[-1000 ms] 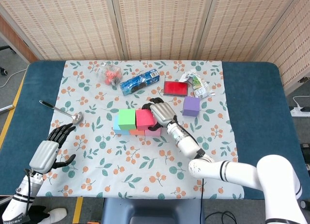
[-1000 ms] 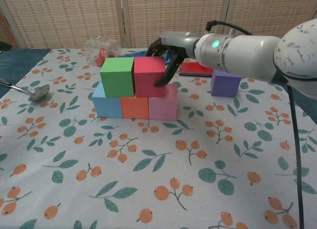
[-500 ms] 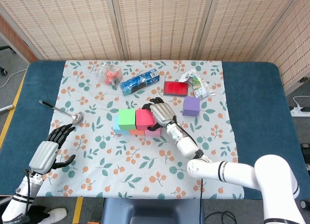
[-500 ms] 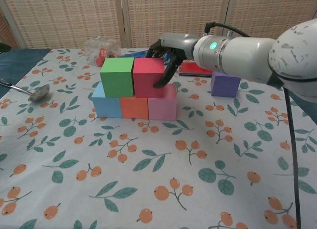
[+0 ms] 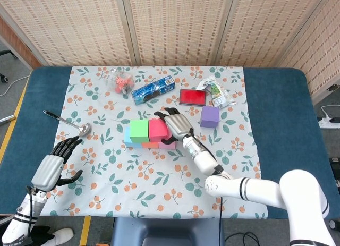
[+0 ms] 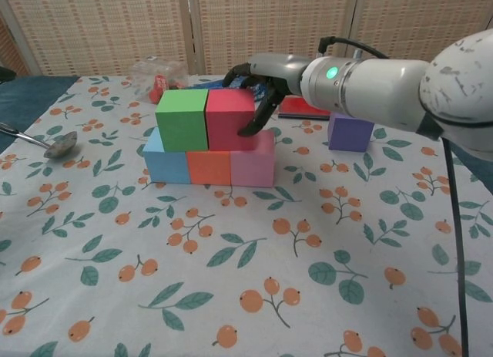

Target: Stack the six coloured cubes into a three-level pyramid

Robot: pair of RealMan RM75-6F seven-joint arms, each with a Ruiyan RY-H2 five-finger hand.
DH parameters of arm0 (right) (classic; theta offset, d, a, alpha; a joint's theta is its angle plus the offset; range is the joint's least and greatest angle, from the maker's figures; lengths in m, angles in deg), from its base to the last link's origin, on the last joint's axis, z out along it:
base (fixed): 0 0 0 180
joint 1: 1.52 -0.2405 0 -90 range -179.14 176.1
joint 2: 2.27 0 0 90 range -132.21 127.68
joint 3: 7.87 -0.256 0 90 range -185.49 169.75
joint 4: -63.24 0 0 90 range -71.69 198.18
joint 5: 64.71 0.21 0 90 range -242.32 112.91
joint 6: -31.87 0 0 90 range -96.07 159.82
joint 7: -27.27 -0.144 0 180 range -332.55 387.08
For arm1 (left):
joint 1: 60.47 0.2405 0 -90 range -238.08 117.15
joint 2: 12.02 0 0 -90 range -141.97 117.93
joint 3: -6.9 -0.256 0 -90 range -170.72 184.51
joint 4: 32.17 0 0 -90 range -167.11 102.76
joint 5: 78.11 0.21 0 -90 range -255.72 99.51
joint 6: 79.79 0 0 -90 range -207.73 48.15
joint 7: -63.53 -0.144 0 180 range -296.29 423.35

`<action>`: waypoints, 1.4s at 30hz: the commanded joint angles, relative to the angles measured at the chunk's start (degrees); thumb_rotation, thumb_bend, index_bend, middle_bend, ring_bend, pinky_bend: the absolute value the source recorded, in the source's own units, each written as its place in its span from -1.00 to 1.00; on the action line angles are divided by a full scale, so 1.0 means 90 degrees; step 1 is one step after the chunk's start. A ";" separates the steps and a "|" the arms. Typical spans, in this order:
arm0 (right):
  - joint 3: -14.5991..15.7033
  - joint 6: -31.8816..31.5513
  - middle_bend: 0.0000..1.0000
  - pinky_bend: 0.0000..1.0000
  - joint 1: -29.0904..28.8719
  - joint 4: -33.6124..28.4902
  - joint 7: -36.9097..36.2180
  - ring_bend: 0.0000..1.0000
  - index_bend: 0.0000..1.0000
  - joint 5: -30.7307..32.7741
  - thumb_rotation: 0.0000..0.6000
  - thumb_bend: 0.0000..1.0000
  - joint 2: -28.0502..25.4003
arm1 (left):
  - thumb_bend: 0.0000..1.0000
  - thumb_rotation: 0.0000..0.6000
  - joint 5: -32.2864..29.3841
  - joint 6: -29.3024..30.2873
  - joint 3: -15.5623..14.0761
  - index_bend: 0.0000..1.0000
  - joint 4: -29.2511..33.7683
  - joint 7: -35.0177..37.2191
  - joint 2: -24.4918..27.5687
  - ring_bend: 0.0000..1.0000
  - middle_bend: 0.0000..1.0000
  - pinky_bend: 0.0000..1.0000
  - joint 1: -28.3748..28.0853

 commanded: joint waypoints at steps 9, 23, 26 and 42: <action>0.0055 -0.0124 -0.49 -1.00 0.0037 -0.0198 0.0105 -0.95 -0.80 0.0038 1.00 -0.73 -0.0053 | -0.36 1.00 0.0029 0.0016 0.0000 -0.88 -0.0036 0.0033 -0.0021 -1.00 -0.95 -0.82 0.0005; 0.0082 -0.0268 -0.49 -1.00 0.0017 -0.0364 0.0314 -0.96 -0.82 0.0232 1.00 -0.73 -0.0073 | -0.35 1.00 0.0050 0.0014 -0.0007 -0.89 -0.0086 0.0089 -0.0049 -1.00 -0.95 -0.82 0.0006; 0.0074 -0.0302 -0.49 -1.00 -0.0008 -0.0339 0.0372 -0.95 -0.81 0.0289 1.00 -0.73 -0.0049 | -0.35 1.00 0.0048 0.0024 -0.0003 -0.89 -0.0096 0.0104 -0.0053 -1.00 -0.95 -0.82 0.0010; 0.0030 -0.0473 -0.39 -1.00 0.0007 -0.0278 0.0420 -0.90 -0.52 0.0232 1.00 -0.73 0.0066 | -0.35 1.00 0.0086 0.0053 -0.0011 -0.91 -0.0092 0.0129 -0.0060 -1.00 -0.96 -0.83 0.0020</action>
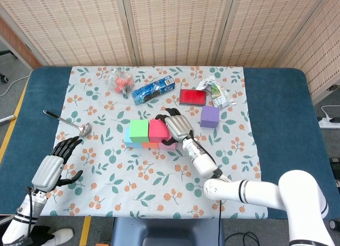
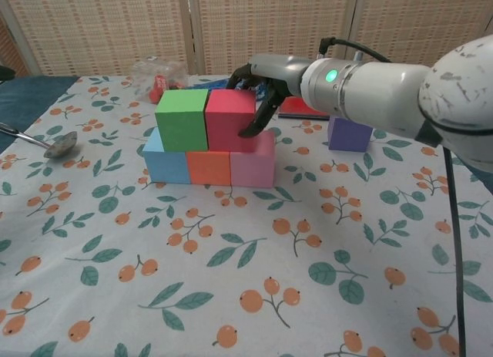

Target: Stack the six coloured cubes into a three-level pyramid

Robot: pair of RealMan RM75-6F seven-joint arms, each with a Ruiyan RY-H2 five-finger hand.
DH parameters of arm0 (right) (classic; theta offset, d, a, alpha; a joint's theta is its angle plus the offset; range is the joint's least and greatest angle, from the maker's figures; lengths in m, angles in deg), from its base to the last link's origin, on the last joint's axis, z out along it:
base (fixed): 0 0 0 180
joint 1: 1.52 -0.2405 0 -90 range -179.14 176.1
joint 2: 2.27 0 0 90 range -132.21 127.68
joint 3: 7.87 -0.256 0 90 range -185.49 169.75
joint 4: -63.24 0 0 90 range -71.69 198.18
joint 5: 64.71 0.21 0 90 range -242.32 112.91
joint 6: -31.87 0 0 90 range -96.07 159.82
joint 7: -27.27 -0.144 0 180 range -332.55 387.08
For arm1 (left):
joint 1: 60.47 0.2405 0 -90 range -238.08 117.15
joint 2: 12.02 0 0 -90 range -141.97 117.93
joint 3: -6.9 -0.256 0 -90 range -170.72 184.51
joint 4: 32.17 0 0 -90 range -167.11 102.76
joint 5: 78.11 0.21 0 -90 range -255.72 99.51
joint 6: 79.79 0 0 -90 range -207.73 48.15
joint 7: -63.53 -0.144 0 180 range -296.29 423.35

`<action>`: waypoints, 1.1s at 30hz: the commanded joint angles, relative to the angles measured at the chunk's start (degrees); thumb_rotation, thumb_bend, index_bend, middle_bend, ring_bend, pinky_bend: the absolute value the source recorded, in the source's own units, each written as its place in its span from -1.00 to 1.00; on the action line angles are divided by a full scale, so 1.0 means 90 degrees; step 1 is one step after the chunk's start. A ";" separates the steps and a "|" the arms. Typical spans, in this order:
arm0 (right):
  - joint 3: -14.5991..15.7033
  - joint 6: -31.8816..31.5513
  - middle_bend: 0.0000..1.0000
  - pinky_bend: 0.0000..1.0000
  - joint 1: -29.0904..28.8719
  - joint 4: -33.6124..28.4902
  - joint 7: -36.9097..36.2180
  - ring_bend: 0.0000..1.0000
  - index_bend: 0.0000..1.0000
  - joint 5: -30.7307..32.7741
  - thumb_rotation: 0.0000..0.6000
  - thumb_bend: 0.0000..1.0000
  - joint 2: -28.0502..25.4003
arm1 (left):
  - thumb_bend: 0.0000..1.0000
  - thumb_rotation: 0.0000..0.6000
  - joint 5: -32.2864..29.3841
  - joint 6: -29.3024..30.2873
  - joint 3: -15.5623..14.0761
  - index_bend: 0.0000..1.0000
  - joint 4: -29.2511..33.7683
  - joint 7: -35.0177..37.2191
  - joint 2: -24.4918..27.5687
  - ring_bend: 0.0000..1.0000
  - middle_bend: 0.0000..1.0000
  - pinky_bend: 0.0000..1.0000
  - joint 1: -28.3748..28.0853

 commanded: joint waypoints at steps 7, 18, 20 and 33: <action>-0.0019 -0.0049 -0.38 -1.00 0.0025 0.0016 0.0035 -0.87 -0.47 -0.0012 1.00 -0.73 0.0049 | -0.36 1.00 0.0006 0.0020 0.0004 -0.91 0.0000 0.0017 0.0001 -1.00 -0.96 -0.84 0.0007; -0.0070 -0.0110 -0.38 -1.00 0.0062 -0.0035 0.0057 -0.87 -0.47 -0.0016 1.00 -0.73 0.0066 | -0.36 1.00 0.0009 -0.0002 -0.0011 -0.92 0.0015 0.0025 0.0014 -1.00 -0.96 -0.84 0.0007; -0.0077 -0.0099 -0.38 -1.00 0.0059 -0.0026 0.0070 -0.87 -0.47 0.0016 1.00 -0.72 0.0077 | -0.36 1.00 0.0010 -0.0003 -0.0012 -0.92 0.0011 0.0028 0.0010 -1.00 -0.96 -0.84 0.0006; -0.0081 -0.0037 -0.38 -1.00 0.0065 0.0008 0.0095 -0.87 -0.66 0.0048 1.00 -0.73 0.0139 | -0.35 1.00 0.0004 -0.0017 -0.0020 -0.93 -0.0042 0.0081 -0.0015 -1.00 -0.97 -0.84 0.0009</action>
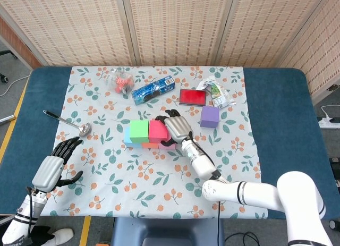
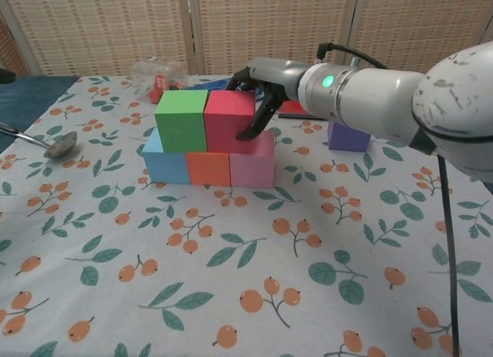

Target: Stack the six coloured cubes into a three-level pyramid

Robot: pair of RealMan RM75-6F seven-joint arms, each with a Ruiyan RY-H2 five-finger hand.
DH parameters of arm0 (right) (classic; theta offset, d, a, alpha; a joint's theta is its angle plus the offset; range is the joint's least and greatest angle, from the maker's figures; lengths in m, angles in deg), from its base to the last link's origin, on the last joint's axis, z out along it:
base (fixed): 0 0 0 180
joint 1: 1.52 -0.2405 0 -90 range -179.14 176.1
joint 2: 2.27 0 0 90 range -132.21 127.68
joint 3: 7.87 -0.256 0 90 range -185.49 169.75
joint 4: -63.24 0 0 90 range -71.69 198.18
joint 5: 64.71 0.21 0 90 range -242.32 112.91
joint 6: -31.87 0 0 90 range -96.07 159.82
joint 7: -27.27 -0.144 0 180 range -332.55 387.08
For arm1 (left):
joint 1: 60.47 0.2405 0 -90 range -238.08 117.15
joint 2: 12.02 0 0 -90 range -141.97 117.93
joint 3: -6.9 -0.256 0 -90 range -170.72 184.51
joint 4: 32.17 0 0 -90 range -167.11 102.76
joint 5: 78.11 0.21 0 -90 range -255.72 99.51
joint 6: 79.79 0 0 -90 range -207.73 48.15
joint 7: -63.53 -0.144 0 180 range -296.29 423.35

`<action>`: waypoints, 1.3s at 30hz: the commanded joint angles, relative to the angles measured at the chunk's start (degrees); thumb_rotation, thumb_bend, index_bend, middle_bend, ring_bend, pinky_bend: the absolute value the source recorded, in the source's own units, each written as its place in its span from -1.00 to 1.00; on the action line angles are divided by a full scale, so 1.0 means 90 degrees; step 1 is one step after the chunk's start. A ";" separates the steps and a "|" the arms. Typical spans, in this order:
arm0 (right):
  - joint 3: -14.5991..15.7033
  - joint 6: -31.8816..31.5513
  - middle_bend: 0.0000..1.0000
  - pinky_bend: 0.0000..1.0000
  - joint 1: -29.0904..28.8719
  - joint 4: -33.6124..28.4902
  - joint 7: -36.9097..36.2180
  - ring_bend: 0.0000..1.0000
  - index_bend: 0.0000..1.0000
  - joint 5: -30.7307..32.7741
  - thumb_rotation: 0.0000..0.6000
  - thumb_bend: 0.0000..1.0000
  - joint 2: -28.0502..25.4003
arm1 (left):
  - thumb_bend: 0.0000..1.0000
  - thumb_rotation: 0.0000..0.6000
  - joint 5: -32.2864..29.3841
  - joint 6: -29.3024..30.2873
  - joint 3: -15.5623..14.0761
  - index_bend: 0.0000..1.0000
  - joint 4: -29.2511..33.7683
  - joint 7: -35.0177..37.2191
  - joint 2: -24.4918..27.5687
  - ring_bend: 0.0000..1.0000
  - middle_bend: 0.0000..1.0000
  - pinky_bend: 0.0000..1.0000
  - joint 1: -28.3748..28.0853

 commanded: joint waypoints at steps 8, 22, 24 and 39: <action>-0.0001 -0.0024 -0.43 -1.00 0.0049 -0.0142 0.0007 -0.91 -0.88 -0.0014 1.00 -0.73 -0.0083 | -0.36 1.00 0.0017 0.0029 0.0006 -0.94 -0.0016 0.0017 -0.0013 -1.00 -0.97 -0.84 0.0005; 0.0004 -0.0033 -0.54 -1.00 0.0049 -0.0175 0.0052 -0.96 -1.00 0.0038 1.00 -0.73 -0.0081 | -0.36 1.00 0.0023 0.0037 0.0002 -0.94 -0.0027 0.0033 -0.0027 -1.00 -0.97 -0.84 0.0010; 0.0003 -0.0046 -0.55 -1.00 0.0057 -0.0166 0.0045 -0.96 -1.00 0.0028 1.00 -0.73 -0.0076 | -0.36 1.00 0.0023 0.0030 0.0003 -0.94 -0.0033 0.0039 -0.0025 -1.00 -0.97 -0.84 0.0004; -0.0033 -0.0102 -0.56 -1.00 0.0079 -0.0052 -0.0009 -0.97 -1.00 -0.0079 1.00 -0.73 0.0047 | -0.36 1.00 0.0050 0.0068 -0.0008 -0.94 -0.0045 0.0087 -0.0022 -1.00 -0.97 -0.84 0.0022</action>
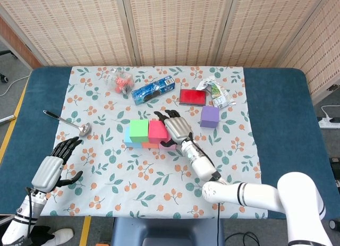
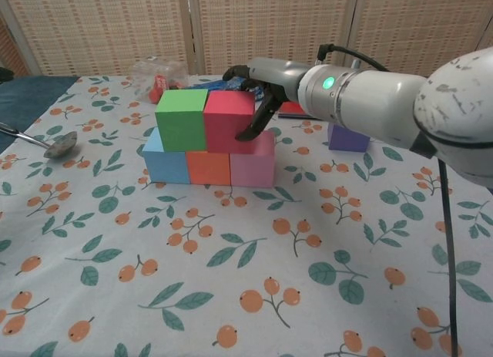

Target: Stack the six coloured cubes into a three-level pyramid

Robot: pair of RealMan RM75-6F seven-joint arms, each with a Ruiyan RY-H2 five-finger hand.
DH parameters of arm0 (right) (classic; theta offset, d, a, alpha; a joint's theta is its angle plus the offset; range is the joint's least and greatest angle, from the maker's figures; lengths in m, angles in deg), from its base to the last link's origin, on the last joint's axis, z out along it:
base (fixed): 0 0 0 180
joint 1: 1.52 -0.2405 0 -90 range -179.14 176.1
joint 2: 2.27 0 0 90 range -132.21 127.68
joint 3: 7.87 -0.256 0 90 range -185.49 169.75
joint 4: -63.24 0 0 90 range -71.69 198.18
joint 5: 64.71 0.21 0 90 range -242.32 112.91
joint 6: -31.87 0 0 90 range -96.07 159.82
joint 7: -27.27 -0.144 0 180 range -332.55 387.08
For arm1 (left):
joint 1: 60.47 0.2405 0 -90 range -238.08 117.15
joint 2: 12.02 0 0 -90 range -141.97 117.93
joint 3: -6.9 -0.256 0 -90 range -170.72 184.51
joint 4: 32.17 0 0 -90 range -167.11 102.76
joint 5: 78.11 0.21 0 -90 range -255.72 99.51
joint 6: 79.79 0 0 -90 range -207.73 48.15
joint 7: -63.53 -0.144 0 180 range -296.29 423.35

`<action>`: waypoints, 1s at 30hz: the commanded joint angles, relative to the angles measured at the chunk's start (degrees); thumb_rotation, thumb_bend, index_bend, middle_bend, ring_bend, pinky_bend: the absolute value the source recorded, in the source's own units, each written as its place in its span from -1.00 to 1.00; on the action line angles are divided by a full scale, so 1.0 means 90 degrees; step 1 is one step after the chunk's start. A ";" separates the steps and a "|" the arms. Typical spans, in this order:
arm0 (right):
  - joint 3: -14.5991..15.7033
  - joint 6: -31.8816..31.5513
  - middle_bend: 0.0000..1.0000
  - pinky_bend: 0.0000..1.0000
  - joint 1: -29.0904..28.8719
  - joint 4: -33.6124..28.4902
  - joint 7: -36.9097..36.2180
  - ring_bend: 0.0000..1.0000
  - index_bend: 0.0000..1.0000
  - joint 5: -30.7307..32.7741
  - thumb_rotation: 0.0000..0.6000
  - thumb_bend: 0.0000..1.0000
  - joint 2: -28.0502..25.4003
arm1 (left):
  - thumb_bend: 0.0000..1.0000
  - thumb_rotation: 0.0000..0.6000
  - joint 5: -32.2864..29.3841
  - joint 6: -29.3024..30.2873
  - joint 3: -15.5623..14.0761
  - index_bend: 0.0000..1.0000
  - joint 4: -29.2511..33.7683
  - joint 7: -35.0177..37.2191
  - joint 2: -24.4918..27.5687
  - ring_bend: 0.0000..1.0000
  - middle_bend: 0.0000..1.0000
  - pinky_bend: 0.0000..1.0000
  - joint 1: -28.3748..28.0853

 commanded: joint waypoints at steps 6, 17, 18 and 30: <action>0.0015 -0.0046 -0.59 -1.00 0.0056 -0.0140 0.0019 -0.99 -1.00 -0.0043 1.00 -0.73 -0.0070 | -0.36 1.00 0.0012 -0.0004 0.0003 -0.94 -0.0016 0.0021 0.0007 -1.00 -0.97 -0.84 -0.0010; -0.0064 -0.0704 -0.73 -1.00 0.0663 -0.1880 -0.0201 -1.00 -1.00 -0.0669 1.00 -0.73 -0.1291 | -0.36 1.00 0.0208 -0.0466 0.0175 -0.94 -0.0001 0.1576 0.0547 -1.00 -0.96 -0.84 -0.0528; -0.0085 -0.0795 -0.73 -1.00 0.0747 -0.2061 -0.0252 -1.00 -1.00 -0.0773 1.00 -0.73 -0.1439 | -0.36 1.00 0.0221 -0.0552 0.0210 -0.94 -0.0020 0.1840 0.0610 -1.00 -0.96 -0.84 -0.0622; -0.0064 -0.1623 -0.73 -1.00 0.1907 -0.3397 -0.1124 -1.00 -1.00 -0.1989 1.00 -0.73 -0.2986 | -0.37 0.49 -0.0548 -0.2316 0.1007 -0.57 -0.0683 0.4046 0.0683 -0.83 -0.62 -0.82 -0.2149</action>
